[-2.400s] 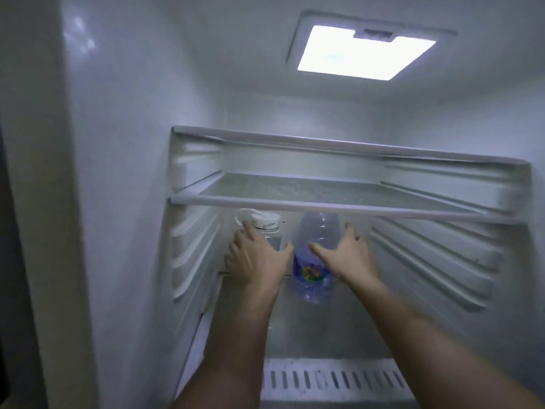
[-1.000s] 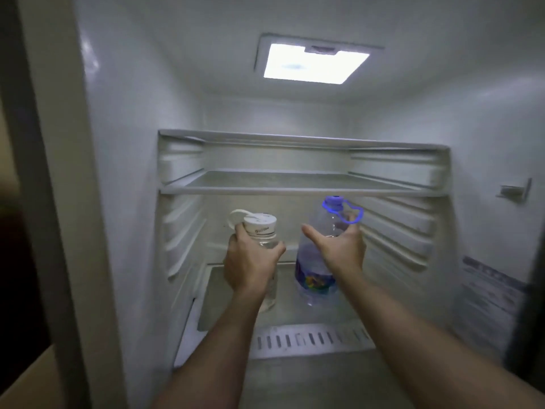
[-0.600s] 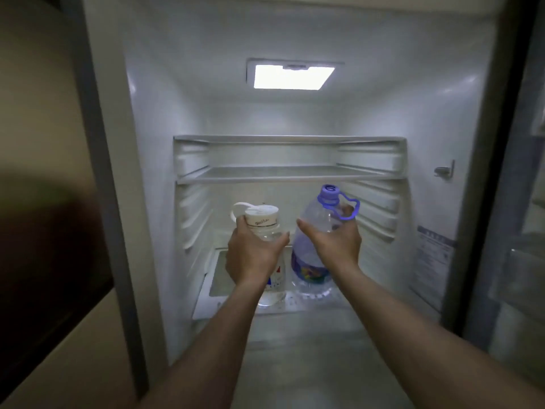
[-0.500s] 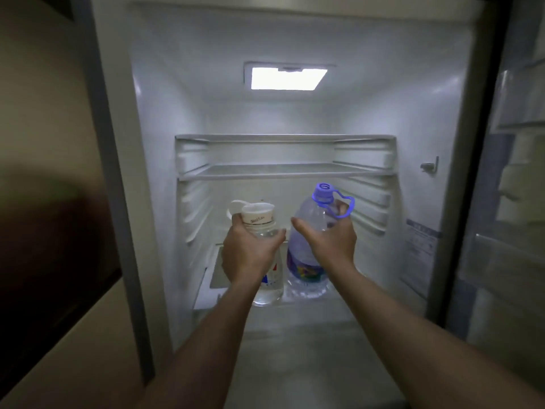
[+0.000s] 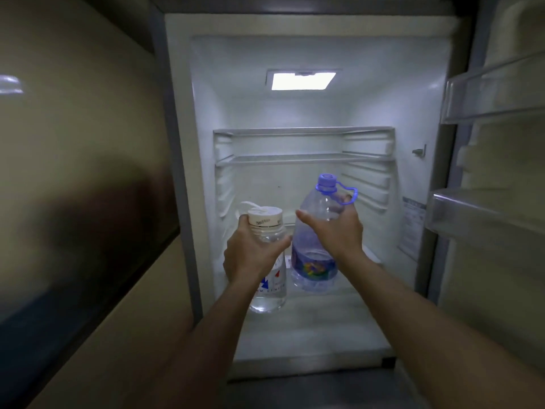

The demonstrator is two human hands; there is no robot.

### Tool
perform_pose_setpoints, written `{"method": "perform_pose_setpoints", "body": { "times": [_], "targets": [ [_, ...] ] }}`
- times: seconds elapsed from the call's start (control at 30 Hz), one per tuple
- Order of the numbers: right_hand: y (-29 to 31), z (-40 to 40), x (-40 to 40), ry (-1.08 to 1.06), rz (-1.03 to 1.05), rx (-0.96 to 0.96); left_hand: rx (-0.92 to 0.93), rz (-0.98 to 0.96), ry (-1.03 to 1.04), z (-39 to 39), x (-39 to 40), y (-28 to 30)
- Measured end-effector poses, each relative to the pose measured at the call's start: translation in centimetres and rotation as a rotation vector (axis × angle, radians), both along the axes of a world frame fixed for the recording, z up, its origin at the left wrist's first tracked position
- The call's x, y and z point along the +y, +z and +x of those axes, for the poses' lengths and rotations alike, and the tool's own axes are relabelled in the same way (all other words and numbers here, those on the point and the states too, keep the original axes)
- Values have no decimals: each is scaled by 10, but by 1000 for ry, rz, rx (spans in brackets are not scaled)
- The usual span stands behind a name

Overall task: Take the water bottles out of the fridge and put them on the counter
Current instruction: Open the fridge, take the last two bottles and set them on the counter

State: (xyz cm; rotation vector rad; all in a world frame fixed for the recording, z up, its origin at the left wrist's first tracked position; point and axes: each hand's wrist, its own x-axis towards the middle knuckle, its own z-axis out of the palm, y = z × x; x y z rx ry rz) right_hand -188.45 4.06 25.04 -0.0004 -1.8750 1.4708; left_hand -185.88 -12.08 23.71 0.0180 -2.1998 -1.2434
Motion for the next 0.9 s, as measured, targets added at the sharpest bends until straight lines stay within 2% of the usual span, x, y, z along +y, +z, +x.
{"method": "perform_pose_setpoints", "body": {
  "times": [0.43, 0.9],
  "targets": [
    [-19, 110, 1, -62, -1, -101, -47, 70, -29, 96, -20, -16],
    [-47, 232, 2, -92, -67, -150, -94, 100, -123, 205, -7, -27]
  ]
}}
